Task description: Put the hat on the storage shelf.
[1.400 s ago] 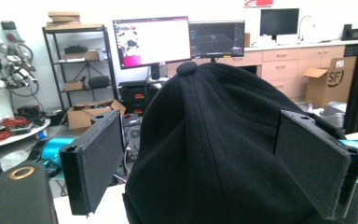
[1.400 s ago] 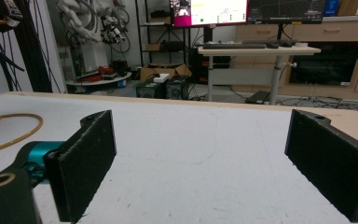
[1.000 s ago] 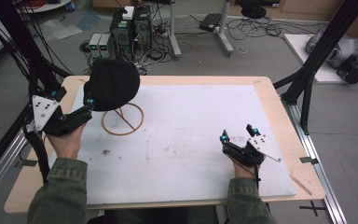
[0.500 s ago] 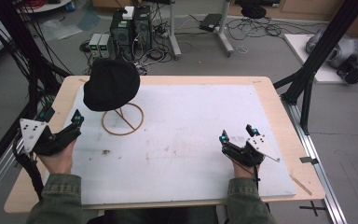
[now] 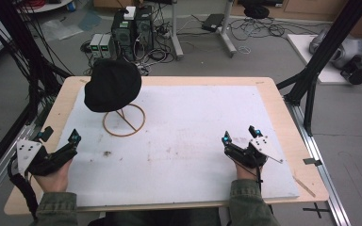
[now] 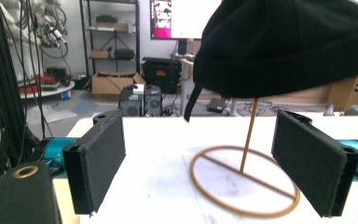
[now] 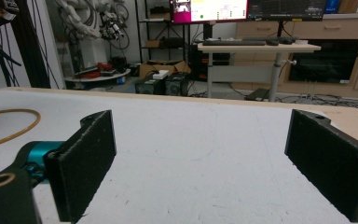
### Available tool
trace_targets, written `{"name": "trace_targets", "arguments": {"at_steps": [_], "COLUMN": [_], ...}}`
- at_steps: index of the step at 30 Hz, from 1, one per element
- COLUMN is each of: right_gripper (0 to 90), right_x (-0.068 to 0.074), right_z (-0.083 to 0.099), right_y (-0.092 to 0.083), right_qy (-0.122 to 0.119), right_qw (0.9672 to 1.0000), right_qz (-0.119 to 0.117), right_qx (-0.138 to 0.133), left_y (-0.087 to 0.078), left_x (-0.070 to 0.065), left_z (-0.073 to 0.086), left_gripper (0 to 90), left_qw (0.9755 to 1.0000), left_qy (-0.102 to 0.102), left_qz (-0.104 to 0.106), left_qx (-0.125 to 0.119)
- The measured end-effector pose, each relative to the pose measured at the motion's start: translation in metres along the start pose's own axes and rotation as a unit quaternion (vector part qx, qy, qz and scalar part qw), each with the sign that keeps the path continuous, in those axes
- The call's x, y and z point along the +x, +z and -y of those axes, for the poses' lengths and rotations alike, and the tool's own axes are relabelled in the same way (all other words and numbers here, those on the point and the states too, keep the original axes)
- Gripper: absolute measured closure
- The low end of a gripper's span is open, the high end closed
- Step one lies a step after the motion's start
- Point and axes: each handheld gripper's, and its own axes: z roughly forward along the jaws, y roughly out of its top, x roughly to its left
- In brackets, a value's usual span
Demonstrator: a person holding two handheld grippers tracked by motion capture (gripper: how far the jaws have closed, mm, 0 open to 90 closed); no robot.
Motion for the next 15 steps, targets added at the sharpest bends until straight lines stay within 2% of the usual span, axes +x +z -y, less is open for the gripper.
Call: {"name": "trace_targets", "arguments": {"at_steps": [2, 6, 12, 15], "right_gripper": [7.9, 7.9, 7.8, 7.9], "right_x": [0.0, 0.0, 0.0, 0.0], "right_z": [0.0, 0.0, 0.0, 0.0], "right_y": [0.0, 0.0, 0.0, 0.0], "right_qy": [0.001, 0.001, 0.002, 0.0], "right_qw": [1.0, 1.0, 1.0, 1.0], "right_qz": [0.001, 0.001, 0.003, 0.003], "right_qx": [0.002, 0.002, 0.003, 0.002], "left_y": [-0.001, 0.0, 0.001, 0.002], "left_x": [0.0, 0.001, 0.001, 0.004], "left_z": [0.007, 0.017, 0.022, 0.026], "left_gripper": [17.5, 16.9, 16.9, 16.6], "left_qw": [0.9999, 0.9993, 0.9985, 0.9982], "left_qy": [-0.003, 0.013, 0.026, 0.021], "left_qz": [0.005, 0.011, 0.015, 0.018], "left_qx": [0.009, 0.035, 0.046, 0.052]}}
